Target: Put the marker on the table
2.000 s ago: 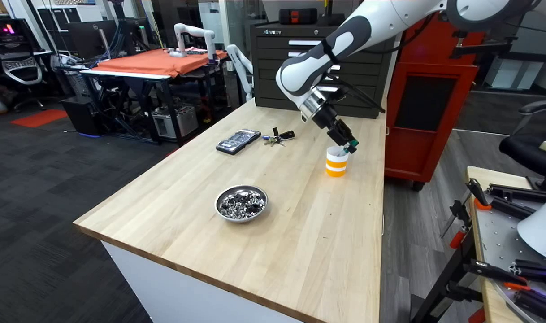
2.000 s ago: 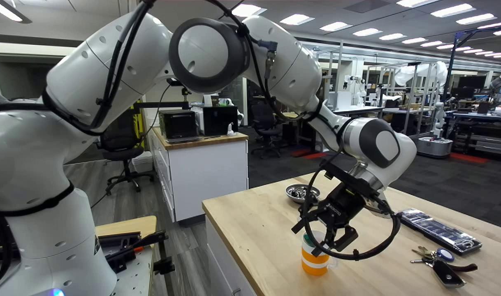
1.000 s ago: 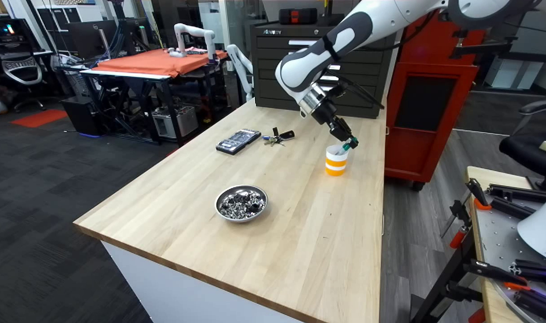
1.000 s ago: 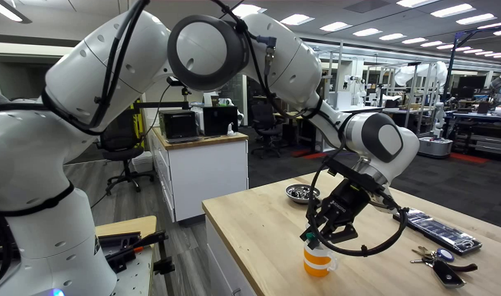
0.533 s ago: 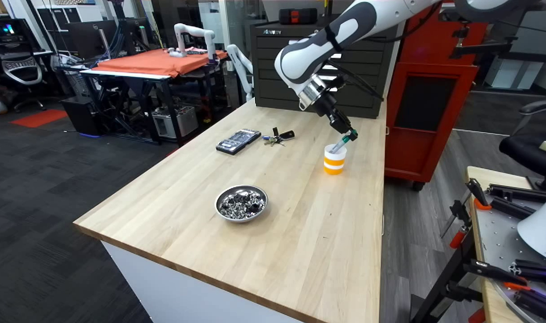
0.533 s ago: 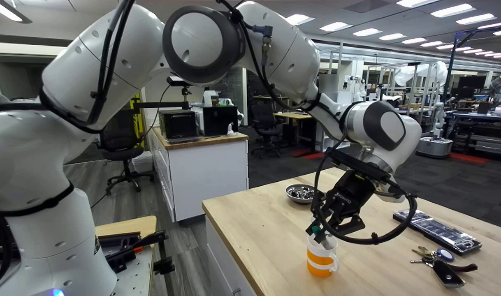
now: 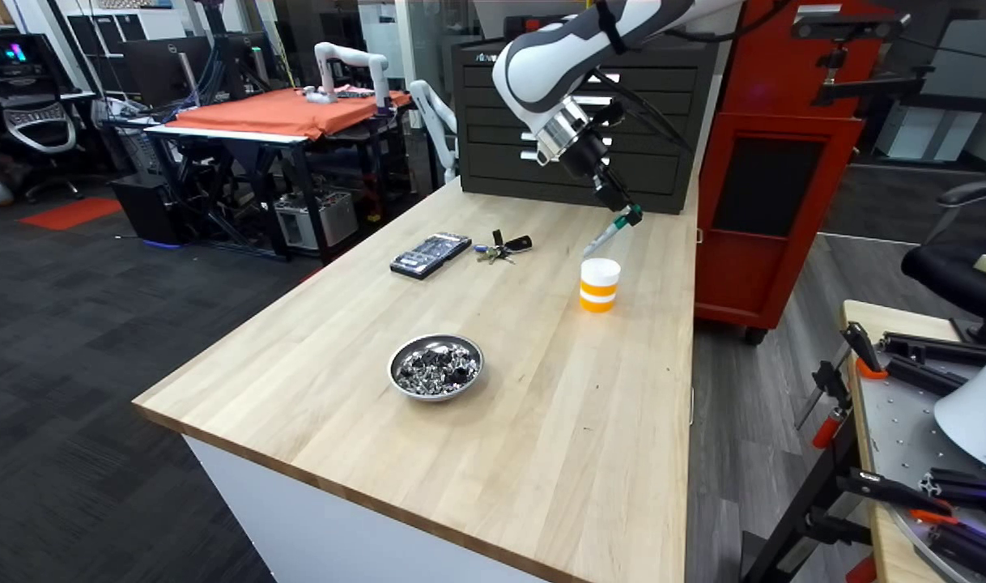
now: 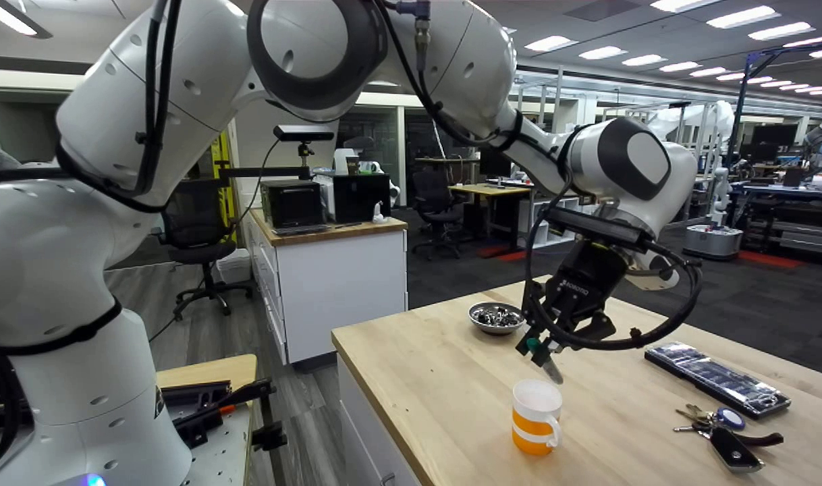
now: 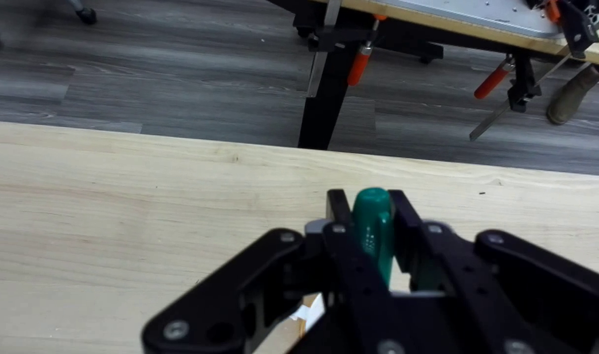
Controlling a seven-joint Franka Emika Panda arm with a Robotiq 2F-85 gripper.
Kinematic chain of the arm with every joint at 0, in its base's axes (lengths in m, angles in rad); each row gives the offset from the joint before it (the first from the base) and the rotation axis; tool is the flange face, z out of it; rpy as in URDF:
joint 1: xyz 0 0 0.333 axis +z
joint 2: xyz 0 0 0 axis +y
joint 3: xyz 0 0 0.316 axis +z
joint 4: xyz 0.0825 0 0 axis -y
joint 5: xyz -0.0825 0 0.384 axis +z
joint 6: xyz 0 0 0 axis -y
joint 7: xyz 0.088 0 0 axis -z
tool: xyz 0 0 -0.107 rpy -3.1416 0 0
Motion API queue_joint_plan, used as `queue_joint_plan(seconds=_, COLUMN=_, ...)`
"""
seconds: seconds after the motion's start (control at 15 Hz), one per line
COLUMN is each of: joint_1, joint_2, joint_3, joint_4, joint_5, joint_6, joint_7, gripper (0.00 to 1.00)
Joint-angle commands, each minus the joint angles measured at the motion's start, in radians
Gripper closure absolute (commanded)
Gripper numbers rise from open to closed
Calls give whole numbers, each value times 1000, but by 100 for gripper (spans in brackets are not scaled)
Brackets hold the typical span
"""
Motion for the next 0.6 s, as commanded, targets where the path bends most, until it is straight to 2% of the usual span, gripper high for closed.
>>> queue_joint_plan(seconds=0.0, joint_1=13, joint_2=-42, joint_3=9, joint_4=7, joint_5=-14, joint_6=-23, joint_7=2, gripper=94)
queue_joint_plan(seconds=0.53, joint_1=55, joint_2=-15, joint_3=49, joint_4=47, joint_5=43, joint_6=31, joint_7=54, gripper=94)
